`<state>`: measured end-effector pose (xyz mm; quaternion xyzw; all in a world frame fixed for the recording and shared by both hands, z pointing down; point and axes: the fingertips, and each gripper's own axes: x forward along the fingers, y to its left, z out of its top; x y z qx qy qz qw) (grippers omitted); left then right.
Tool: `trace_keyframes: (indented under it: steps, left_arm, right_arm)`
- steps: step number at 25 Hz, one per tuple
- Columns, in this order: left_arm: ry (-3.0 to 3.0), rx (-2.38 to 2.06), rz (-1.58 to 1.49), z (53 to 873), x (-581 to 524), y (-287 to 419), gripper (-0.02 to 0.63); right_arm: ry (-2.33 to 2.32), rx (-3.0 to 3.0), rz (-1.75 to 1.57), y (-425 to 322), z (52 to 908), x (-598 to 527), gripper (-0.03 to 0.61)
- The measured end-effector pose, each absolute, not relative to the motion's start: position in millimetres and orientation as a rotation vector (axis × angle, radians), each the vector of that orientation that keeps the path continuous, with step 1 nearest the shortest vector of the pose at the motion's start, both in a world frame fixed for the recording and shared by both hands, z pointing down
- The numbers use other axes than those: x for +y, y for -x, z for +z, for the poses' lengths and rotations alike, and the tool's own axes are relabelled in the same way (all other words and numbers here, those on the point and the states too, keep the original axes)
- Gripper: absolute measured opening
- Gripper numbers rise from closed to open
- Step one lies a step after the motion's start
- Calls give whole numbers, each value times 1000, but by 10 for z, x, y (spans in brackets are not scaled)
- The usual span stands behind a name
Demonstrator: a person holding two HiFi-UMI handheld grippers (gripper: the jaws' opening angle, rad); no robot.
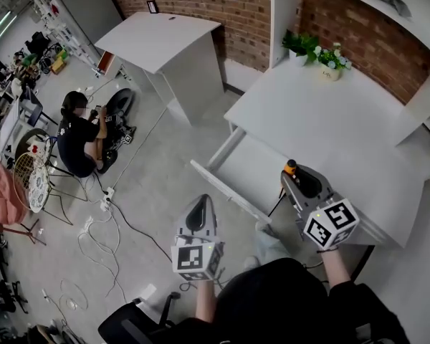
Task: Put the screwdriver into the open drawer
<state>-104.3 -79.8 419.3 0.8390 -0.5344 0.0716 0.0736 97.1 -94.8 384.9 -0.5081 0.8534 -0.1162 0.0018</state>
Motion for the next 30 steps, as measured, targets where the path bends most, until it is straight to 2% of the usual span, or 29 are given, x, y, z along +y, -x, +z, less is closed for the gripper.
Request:
trace_keyframes:
  steps: [8, 19, 30]
  left_arm:
    - [-2457, -1587, 258, 4473, -1216, 684, 9]
    - [-2289, -1613, 338, 4892, -1498, 741, 8]
    - [-2221, -1461, 428, 5498, -1916, 658, 9]
  right_arm:
    - [1493, 2760, -480, -1004, 4118, -1550, 112]
    - [1376, 2942, -634, -652, 4705, -2156, 112]
    - [1342, 3105, -844, -312, 5607, -2596, 112]
